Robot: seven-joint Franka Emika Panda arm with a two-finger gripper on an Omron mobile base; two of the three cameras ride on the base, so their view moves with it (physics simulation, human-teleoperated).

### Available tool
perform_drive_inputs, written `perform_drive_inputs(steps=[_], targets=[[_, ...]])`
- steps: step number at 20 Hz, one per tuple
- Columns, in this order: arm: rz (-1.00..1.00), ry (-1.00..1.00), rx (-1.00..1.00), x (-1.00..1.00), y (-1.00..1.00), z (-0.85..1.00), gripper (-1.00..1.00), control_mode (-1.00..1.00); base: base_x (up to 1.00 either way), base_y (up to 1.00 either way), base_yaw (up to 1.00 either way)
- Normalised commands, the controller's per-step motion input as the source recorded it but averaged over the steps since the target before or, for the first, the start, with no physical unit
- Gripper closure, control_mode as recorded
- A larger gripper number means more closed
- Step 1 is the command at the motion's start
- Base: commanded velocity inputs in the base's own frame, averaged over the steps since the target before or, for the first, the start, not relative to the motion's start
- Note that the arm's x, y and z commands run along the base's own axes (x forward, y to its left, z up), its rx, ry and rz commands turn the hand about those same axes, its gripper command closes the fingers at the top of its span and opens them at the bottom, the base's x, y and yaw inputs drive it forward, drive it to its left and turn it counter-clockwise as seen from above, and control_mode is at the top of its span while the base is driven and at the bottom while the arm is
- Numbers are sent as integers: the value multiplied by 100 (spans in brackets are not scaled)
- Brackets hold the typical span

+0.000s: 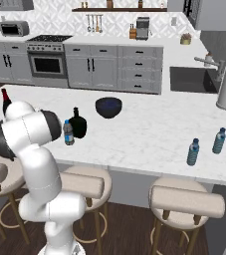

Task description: Move the plastic bottles in the middle to the plastics group, and the glass bottles in the middle to the glass group.

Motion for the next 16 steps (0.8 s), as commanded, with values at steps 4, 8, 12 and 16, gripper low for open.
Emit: perform_drive_inputs(steps=[4, 8, 12, 16], targets=[[0, 0, 0, 18, 21, 0, 100, -100, 0, 0, 0], [0, 0, 0, 21, 14, 0, 100, -100, 0, 0, 0], [0, 0, 0, 16, 17, -16, 100, -100, 0, 0, 0], [0, 0, 0, 3, 5, -37, 100, -100, 0, 0, 0]])
